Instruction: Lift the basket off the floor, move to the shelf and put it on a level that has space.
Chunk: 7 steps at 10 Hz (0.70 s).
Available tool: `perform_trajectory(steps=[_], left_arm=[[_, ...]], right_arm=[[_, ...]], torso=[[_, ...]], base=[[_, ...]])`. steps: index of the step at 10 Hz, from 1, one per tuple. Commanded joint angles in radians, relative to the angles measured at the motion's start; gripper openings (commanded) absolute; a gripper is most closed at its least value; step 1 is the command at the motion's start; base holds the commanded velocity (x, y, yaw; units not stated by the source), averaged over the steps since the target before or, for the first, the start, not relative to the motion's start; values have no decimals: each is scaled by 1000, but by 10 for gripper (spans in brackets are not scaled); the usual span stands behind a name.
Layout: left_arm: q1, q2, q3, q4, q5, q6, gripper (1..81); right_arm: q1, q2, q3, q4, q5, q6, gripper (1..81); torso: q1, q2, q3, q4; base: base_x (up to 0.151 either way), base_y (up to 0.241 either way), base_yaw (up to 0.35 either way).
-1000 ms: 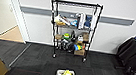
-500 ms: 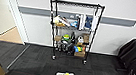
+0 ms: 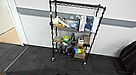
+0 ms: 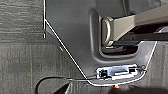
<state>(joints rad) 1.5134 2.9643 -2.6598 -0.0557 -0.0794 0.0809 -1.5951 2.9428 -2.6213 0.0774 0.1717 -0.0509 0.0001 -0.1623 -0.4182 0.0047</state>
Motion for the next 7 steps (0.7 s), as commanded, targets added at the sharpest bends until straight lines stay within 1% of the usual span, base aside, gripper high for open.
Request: perform_trajectory(steps=[1, 6, 7], left_arm=[[-6, -3, 0, -4, 67, 5, 811], [-6, -3, 0, -4, 67, 4, 811], [-6, -3, 0, -3, 67, 2, 811]], right_arm=[[7, -8, 5, 4, -66, 3, 811], [7, -6, 8, 4, -66, 3, 811], [7, -6, 12, 2, -66, 3, 811]], torso=[[0, 0, 0, 0], [0, 0, 0, 0], [0, 0, 0, 0]], base=[[124, 0, 0], [117, 0, 0], [0, 0, 0]])
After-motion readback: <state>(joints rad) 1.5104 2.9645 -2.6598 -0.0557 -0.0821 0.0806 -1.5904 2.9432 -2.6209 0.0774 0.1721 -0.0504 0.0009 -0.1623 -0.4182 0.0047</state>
